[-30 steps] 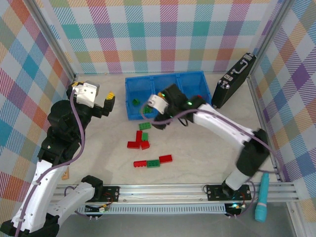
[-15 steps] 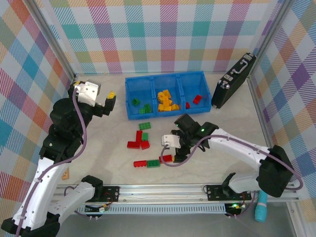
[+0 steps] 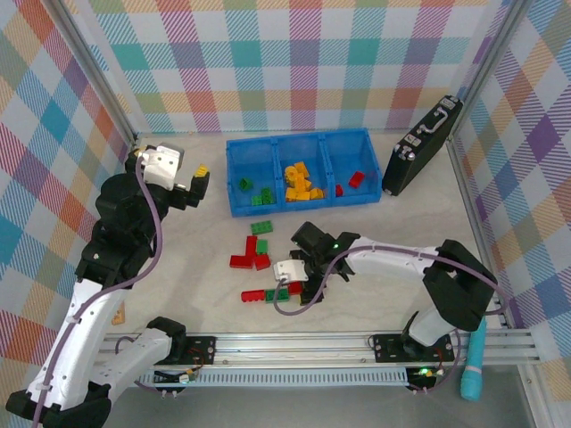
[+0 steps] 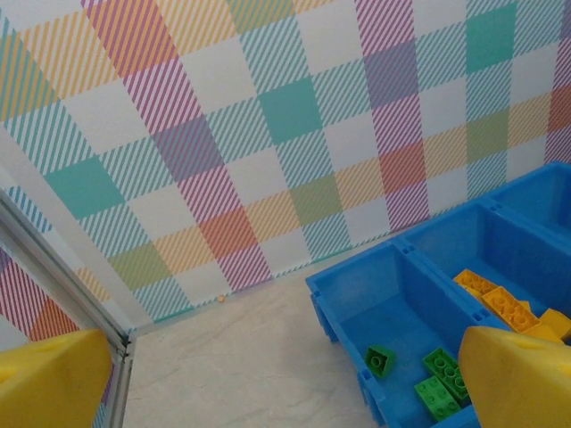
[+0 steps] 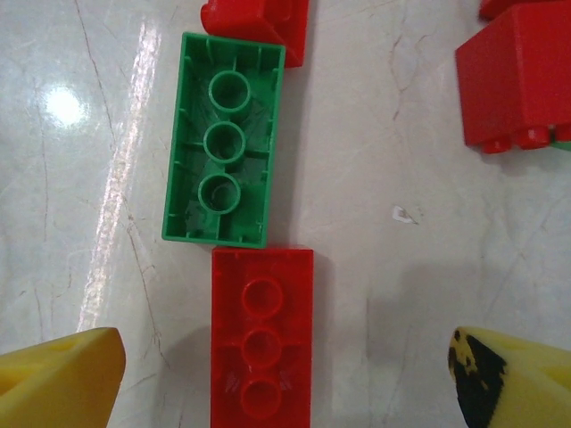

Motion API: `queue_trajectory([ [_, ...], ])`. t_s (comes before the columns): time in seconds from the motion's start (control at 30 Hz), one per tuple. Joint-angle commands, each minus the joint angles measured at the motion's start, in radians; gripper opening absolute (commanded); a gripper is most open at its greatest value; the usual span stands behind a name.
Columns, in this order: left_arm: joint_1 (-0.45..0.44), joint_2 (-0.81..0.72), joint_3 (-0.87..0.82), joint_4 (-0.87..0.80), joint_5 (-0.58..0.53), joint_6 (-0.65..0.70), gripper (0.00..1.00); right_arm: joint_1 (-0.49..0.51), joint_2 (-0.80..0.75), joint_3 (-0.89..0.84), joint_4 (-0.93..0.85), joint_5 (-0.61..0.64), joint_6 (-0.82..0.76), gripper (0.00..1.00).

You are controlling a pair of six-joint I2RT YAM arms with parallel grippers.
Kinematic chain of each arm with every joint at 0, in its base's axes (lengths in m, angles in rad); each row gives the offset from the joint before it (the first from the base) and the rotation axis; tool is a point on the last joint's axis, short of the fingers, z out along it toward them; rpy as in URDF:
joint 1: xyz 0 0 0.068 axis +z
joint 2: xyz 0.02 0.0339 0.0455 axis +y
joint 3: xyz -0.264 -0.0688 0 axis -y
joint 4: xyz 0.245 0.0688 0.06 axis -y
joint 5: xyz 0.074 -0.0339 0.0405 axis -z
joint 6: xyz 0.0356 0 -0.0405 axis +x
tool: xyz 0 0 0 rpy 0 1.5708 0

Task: Sort the legos into containers by color
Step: Pick up the lego from the bottom-center of the table.

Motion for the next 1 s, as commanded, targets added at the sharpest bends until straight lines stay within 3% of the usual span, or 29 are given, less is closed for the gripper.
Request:
queue_trajectory([
  [0.0, 0.015, -0.003, -0.011, 0.039, 0.023, -0.001, 1.00, 0.011, 0.022, -0.023, 0.054, 0.010, -0.014, 0.91],
  [0.1, 0.024, 0.004, -0.012, 0.040, 0.031, -0.006, 1.00, 0.019, 0.036, -0.034, 0.075, 0.022, -0.016, 0.86],
  [0.23, 0.036, 0.011, -0.012, 0.042, 0.045, -0.013, 1.00, 0.024, 0.064, -0.037, 0.093, 0.040, -0.011, 0.72],
  [0.4, 0.043, 0.009, -0.016, 0.048, 0.047, -0.015, 1.00, 0.028, 0.093, -0.035, 0.090, 0.046, -0.009, 0.64],
  [0.73, 0.049, 0.004, -0.021, 0.049, 0.047, -0.013, 1.00, 0.026, 0.087, -0.031, 0.051, 0.058, -0.008, 0.30],
  [0.83, 0.052, 0.000, -0.019, 0.049, 0.045, -0.013, 1.00, -0.010, 0.024, -0.037, 0.035, 0.081, 0.012, 0.25],
  [0.97, 0.052, 0.002, -0.019, 0.049, 0.046, -0.014, 1.00, -0.133, -0.114, -0.039, 0.023, 0.100, 0.051, 0.24],
])
